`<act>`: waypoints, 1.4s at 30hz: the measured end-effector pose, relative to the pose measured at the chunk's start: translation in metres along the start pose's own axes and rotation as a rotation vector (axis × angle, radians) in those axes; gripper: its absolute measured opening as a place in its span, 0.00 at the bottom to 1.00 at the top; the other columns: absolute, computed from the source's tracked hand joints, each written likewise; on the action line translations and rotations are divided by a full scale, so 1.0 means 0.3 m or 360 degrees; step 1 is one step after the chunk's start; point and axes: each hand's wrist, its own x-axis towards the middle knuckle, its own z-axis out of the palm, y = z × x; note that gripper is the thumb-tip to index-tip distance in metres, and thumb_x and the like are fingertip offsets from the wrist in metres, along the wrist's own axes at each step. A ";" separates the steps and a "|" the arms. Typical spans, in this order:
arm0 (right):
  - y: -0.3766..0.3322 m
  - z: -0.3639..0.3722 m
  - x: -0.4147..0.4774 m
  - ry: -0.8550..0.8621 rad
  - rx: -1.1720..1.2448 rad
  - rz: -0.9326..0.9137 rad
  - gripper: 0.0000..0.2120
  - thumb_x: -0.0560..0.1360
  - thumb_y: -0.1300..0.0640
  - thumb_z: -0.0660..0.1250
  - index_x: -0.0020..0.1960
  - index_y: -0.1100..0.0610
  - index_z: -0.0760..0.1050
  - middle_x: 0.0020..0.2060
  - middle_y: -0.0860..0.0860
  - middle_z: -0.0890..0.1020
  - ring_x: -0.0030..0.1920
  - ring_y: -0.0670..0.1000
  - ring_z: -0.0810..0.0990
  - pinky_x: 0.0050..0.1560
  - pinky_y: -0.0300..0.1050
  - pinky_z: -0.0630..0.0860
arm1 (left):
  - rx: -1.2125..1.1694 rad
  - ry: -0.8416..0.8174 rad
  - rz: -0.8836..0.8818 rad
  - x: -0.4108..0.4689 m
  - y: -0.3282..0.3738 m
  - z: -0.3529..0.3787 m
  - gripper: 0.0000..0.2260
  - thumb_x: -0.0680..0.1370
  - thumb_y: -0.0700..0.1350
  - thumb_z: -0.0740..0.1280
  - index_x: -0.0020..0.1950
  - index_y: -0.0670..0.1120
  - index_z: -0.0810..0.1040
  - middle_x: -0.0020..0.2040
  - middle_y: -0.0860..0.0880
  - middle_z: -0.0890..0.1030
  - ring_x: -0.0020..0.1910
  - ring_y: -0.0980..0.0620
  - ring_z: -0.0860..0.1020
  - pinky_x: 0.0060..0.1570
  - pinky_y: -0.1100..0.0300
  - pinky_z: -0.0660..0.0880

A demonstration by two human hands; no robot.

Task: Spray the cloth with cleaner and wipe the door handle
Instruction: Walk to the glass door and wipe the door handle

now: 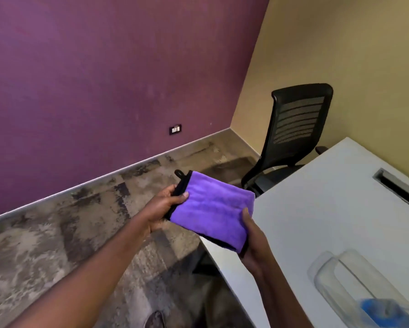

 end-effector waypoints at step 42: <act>0.612 1.025 0.034 -0.1429 -0.0510 0.1273 0.27 0.76 0.47 0.65 0.68 0.62 0.71 0.62 0.60 0.79 0.63 0.57 0.78 0.66 0.61 0.71 | -0.1374 0.1722 0.0701 -0.813 0.028 -0.427 0.23 0.82 0.42 0.52 0.34 0.37 0.78 0.24 0.43 0.80 0.19 0.47 0.77 0.15 0.65 0.70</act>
